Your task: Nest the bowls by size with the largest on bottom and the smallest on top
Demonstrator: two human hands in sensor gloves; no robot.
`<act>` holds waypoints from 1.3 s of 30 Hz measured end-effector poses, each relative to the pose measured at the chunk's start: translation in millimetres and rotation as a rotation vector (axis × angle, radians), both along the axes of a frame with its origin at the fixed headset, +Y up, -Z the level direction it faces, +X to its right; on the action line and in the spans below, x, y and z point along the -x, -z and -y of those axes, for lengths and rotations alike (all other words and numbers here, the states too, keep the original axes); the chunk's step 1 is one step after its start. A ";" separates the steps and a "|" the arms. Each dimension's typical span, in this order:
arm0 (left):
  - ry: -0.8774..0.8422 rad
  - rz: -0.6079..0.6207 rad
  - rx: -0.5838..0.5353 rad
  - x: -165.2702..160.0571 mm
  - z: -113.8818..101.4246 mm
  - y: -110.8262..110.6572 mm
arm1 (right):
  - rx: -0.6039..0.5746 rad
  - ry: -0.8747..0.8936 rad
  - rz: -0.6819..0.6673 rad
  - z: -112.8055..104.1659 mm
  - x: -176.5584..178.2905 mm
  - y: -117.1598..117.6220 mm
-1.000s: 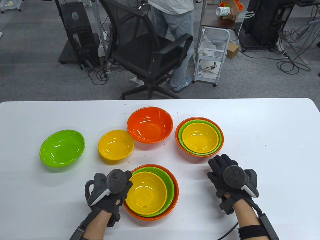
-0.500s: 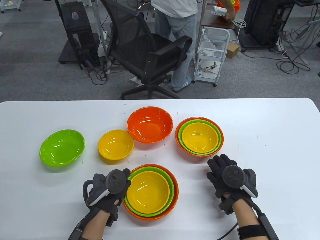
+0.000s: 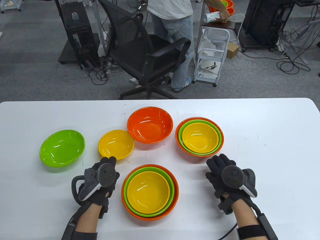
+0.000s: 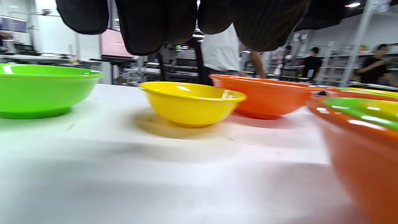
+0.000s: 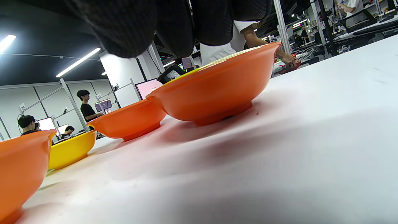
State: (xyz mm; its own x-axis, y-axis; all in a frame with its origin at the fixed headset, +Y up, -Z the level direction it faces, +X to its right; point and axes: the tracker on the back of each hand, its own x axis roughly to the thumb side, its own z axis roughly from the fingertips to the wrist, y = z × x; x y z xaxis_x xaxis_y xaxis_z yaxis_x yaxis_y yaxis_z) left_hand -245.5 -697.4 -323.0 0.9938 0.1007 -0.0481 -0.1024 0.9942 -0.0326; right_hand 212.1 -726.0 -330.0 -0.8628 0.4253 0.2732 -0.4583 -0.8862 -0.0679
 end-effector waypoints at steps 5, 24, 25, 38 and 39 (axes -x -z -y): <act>0.074 -0.124 0.040 34.5 -2.2 19.7 | -0.008 0.004 -0.003 -0.5 0.6 -1.5; 0.143 -0.431 0.327 116.5 19.5 87.9 | 0.003 -0.020 -0.024 2.1 7.8 -0.3; 0.135 -0.437 0.338 118.2 21.2 90.2 | 0.004 -0.021 -0.024 2.2 8.0 -0.4; 0.068 -0.440 0.411 121.6 36.6 101.7 | 0.016 -0.021 -0.018 3.3 7.8 -0.6; 0.062 -0.437 0.410 122.1 38.6 101.5 | 0.017 -0.022 -0.018 3.4 7.7 -0.6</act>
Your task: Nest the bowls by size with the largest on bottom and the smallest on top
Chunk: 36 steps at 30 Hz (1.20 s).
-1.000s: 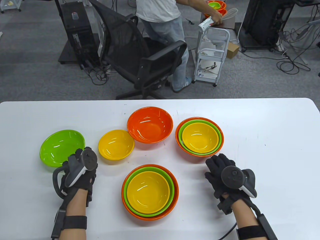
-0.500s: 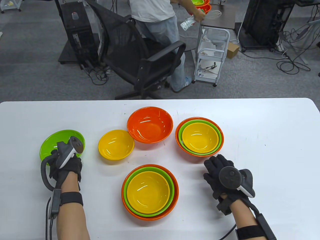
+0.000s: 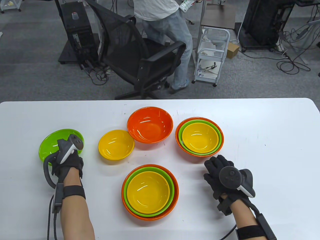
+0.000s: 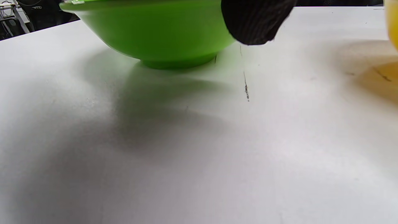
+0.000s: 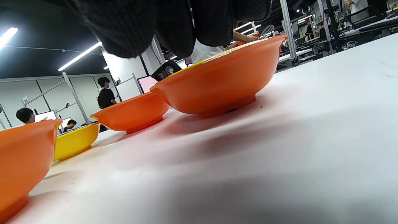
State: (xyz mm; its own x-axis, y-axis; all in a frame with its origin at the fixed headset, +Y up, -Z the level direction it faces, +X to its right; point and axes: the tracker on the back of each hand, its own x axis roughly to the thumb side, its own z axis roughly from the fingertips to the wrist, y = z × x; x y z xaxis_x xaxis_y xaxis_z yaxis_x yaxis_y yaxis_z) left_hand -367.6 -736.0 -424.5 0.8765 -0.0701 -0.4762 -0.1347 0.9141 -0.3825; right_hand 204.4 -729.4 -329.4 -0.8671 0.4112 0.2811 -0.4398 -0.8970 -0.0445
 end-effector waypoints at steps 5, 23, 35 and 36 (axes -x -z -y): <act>-0.017 0.002 -0.015 0.6 4.3 -0.8 | 0.002 0.001 0.001 -0.1 -0.2 0.3; 0.136 0.007 -0.243 -9.9 -8.3 -13.9 | -0.007 0.002 -0.002 -0.7 -1.0 1.1; 0.095 0.126 -0.464 -33.6 -40.9 -35.7 | -0.068 0.022 -0.049 -17.9 11.3 2.8; 0.094 0.157 -0.483 -40.2 -46.0 -38.5 | -0.081 0.025 -0.062 -22.6 15.6 3.2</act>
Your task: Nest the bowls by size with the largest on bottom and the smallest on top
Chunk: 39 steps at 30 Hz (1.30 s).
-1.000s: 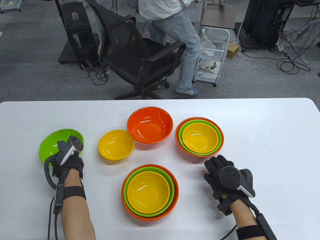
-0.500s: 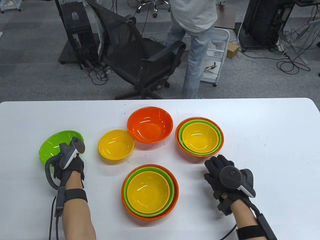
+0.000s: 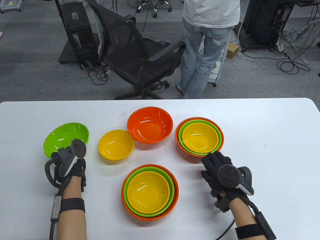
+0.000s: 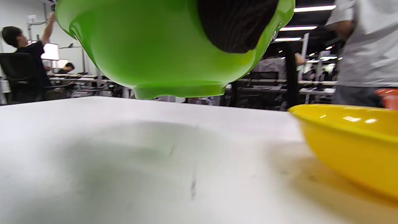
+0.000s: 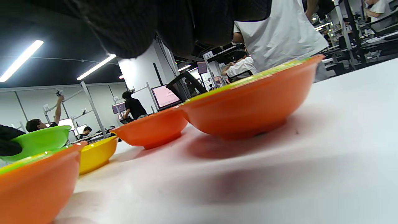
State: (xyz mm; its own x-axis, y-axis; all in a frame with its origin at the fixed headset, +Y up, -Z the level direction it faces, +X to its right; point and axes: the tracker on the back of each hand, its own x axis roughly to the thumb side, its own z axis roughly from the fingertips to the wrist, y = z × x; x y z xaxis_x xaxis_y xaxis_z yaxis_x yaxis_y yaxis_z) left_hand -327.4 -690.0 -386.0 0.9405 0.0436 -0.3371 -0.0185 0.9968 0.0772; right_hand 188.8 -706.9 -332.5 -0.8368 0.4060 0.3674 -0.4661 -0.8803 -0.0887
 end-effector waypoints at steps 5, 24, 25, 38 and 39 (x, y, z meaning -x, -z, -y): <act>0.026 0.154 -0.075 -36.2 -19.6 -12.9 | -0.058 -0.008 -0.063 -17.2 18.3 -1.8; 0.031 0.783 -0.101 -173.7 -22.2 -66.8 | -0.199 -0.004 -0.349 -32.4 97.0 -14.5; 0.025 0.805 -0.100 -177.0 -20.8 -68.0 | -0.191 -0.014 -0.357 -30.8 98.1 -15.0; -0.025 0.955 -0.117 -198.5 -14.9 -80.5 | -0.168 -0.107 -0.381 -19.8 109.1 -16.7; -0.024 0.959 -0.121 -198.2 -15.1 -80.9 | -0.179 -0.110 -0.370 -20.5 109.8 -16.9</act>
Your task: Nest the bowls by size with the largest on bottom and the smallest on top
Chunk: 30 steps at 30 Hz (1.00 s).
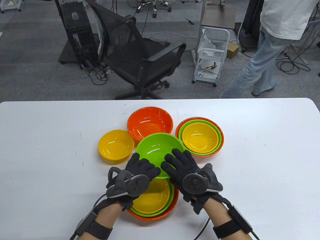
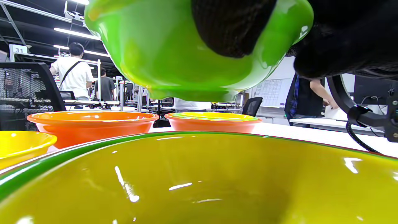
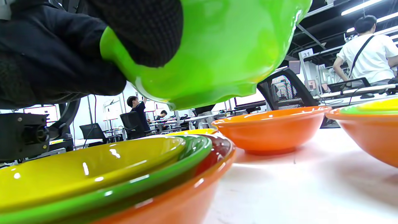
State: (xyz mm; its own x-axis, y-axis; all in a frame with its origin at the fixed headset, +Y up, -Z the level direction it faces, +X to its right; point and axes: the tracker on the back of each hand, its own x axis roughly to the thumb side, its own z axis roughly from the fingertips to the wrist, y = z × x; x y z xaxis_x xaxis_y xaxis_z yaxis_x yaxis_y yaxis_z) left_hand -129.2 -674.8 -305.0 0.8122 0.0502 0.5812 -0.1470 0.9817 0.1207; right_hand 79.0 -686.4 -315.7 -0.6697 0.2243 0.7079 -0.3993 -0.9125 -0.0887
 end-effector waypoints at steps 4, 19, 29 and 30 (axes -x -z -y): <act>-0.011 0.002 -0.009 2.4 -1.4 -1.3 | -0.047 -0.025 0.007 -3.5 3.9 -0.9; -0.152 -0.228 0.046 71.9 -7.2 7.3 | -0.060 -0.080 0.145 -32.6 21.2 48.8; -0.139 -0.394 0.109 128.8 15.4 10.0 | 0.007 -0.123 0.240 -44.0 43.1 96.2; -0.123 -0.397 0.112 131.0 17.1 10.1 | 0.010 -0.123 0.243 -43.0 44.9 100.1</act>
State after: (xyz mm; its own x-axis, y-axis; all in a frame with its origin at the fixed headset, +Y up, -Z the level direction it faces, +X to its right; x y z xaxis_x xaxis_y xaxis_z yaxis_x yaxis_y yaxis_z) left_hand -260.2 -691.9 -315.2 0.9557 0.2061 0.2100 -0.2279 0.9699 0.0854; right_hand 34.1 -643.4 -415.8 -0.8425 0.1365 0.5211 -0.2530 -0.9543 -0.1592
